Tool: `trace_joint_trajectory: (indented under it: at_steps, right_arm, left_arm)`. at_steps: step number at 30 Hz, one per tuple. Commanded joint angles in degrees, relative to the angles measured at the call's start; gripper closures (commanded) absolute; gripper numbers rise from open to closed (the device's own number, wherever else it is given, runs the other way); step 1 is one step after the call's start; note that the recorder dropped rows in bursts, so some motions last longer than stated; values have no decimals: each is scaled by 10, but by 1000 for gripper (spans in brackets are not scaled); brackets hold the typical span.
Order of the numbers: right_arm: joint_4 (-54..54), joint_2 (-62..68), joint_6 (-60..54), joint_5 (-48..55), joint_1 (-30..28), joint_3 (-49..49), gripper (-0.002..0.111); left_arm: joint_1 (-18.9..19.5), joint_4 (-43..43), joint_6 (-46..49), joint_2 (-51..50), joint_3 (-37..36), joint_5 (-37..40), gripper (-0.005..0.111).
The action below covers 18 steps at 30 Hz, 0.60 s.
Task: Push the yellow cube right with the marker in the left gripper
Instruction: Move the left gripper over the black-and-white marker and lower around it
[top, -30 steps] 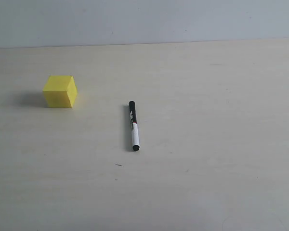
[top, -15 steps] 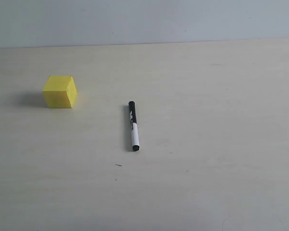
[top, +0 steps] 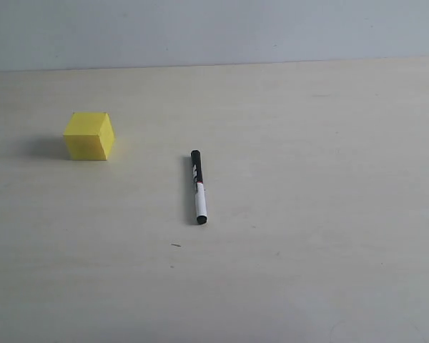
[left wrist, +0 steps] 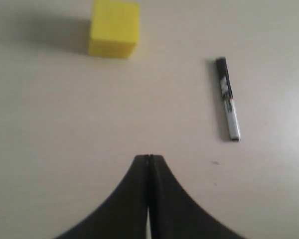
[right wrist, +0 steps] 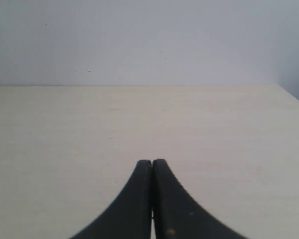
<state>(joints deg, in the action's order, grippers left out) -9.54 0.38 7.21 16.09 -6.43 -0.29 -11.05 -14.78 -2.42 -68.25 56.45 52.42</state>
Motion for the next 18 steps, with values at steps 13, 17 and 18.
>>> trace_joint_trajectory:
  at_steps: [13, 17, 18]
  right_arm:
    - [-1, -4, 1, -8, -2, 3, 108]
    - [-1, -4, 1, -8, -2, 3, 108]
    - [-1, -4, 1, -8, -2, 3, 108]
  left_arm:
    - [-350, 264, -388, -340, 215, 127, 107]
    - [-369, 217, -377, -415, 293, 115, 107]
    - [-371, 209, -362, -430, 309, 115, 107]
